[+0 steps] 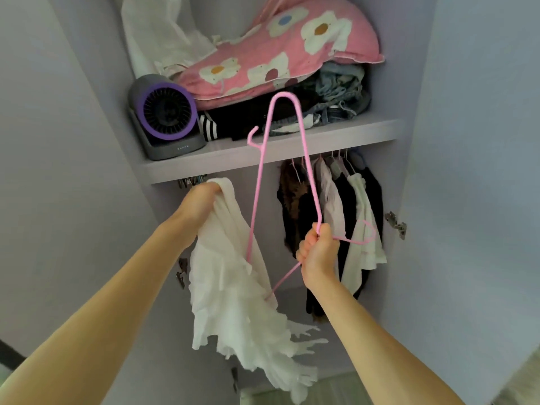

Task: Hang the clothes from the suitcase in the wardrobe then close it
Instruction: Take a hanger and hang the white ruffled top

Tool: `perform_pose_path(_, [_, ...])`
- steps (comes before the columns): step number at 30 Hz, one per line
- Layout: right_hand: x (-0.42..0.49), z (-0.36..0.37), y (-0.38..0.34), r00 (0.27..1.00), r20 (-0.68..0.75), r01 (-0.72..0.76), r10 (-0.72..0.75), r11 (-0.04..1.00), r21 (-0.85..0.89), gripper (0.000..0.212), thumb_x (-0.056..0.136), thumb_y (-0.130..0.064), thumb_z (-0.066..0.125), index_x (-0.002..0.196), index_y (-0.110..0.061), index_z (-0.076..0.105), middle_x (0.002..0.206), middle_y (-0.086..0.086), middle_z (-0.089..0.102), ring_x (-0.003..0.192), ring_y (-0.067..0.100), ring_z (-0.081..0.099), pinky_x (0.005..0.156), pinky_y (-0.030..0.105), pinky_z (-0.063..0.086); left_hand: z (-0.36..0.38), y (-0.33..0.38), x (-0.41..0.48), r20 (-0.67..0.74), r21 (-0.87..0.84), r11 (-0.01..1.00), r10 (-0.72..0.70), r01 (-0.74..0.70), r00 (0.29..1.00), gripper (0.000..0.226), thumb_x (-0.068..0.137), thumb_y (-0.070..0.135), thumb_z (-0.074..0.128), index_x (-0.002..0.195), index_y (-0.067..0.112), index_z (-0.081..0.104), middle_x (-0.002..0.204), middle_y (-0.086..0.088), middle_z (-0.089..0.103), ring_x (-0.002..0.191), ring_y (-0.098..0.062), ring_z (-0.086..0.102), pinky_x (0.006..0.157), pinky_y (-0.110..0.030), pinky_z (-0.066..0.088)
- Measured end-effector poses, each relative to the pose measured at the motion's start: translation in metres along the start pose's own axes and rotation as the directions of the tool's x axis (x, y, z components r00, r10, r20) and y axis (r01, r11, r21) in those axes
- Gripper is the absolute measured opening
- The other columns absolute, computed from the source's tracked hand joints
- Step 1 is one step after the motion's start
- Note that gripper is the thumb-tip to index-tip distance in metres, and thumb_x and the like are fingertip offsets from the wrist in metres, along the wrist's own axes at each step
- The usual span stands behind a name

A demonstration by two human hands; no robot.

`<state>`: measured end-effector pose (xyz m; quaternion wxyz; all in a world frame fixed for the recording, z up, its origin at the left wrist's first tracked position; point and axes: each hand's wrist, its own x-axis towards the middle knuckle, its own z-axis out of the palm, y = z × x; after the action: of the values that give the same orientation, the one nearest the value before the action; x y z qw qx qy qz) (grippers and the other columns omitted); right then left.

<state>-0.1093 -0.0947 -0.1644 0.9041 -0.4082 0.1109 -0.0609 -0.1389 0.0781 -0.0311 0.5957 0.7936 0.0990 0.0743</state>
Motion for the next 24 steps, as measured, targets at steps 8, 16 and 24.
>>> perform_pose_path(8, [0.002,0.025,-0.028,0.997,-0.047,0.065,-0.058,0.985,0.161,0.04,0.094,-0.017,0.037,0.056,-0.021,0.028,0.049,-0.004,0.022,0.045,0.012,0.014,0.041,0.026,0.014,0.002,0.008,-0.002,0.028,0.135,0.986,0.091,-0.094,0.995,0.02,0.082,0.031,0.058,0.08,0.013,0.066,0.074,-0.002,0.069,0.076,-0.026,0.063,0.078,-0.036,0.049])
perform_pose_path(16, [-0.01,0.034,-0.052,0.971,-0.071,0.222,-0.228,0.971,-0.091,0.031,0.093,-0.016,0.042,0.062,-0.015,0.037,0.05,-0.005,0.028,0.042,0.009,0.022,0.041,0.023,0.021,-0.005,0.011,0.003,-0.127,0.261,0.956,0.169,-0.132,0.977,0.02,0.092,0.025,0.048,0.079,0.017,0.061,0.089,-0.007,0.063,0.086,-0.03,0.059,0.082,-0.041,0.047])
perform_pose_path(24, [-0.002,0.013,-0.057,0.98,-0.103,0.172,-0.171,0.985,0.004,0.032,0.093,-0.015,0.04,0.061,-0.02,0.034,0.051,-0.006,0.024,0.045,0.011,0.017,0.044,0.026,0.017,-0.004,0.007,0.006,-0.161,0.32,0.943,0.144,-0.086,0.977,0.03,0.096,0.034,0.048,0.087,0.012,0.067,0.094,-0.012,0.067,0.088,-0.033,0.063,0.083,-0.044,0.053])
